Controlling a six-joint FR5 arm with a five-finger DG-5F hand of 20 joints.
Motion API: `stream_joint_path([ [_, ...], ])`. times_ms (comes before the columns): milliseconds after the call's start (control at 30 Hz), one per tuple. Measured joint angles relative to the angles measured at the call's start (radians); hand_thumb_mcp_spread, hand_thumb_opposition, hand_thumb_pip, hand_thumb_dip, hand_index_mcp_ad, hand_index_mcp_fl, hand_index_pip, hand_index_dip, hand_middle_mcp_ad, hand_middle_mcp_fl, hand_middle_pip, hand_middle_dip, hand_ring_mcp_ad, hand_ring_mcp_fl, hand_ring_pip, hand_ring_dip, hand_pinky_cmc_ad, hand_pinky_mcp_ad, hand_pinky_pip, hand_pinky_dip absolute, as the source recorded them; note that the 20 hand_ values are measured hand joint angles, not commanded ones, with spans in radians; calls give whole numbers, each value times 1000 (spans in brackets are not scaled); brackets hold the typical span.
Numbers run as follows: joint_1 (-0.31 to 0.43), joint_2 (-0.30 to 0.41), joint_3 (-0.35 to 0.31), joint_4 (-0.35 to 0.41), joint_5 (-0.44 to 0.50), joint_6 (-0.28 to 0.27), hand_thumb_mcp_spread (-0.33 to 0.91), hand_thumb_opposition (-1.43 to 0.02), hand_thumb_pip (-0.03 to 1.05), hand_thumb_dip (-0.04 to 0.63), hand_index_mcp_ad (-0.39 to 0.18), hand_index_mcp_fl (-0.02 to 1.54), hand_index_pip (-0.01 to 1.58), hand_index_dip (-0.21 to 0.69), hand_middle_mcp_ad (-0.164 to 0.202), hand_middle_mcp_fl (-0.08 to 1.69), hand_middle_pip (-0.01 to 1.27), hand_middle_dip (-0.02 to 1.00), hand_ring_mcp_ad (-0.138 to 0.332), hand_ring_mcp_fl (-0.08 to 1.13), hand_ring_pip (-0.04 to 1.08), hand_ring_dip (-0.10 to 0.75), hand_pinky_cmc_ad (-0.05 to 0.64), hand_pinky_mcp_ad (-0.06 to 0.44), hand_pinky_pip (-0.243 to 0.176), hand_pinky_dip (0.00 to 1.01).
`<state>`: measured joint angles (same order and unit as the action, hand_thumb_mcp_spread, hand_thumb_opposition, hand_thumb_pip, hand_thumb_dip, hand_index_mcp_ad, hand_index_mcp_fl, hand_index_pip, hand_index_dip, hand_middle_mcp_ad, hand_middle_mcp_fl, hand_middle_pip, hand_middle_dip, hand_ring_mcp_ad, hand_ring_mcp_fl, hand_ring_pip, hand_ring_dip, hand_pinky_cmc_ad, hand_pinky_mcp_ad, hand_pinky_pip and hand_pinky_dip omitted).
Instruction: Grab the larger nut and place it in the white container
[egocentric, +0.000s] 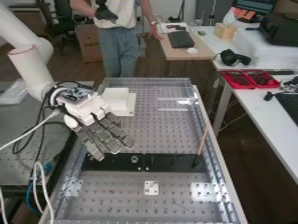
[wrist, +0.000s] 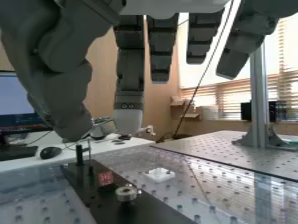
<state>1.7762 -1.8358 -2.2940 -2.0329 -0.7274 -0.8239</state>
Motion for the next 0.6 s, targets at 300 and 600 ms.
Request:
stream_joint_path([
  [300, 40, 107, -3, -100, -151, -2, 298, -810, 681, 265, 2, 433, 1545, 175, 59, 202, 124, 253, 164, 0, 103, 87, 312, 265, -26, 346],
  [600, 57, 173, 29, -251, -427, 73, 298, -810, 681, 265, 2, 436, 1545, 175, 54, 204, 119, 251, 166, 0, 103, 89, 312, 264, -26, 346],
])
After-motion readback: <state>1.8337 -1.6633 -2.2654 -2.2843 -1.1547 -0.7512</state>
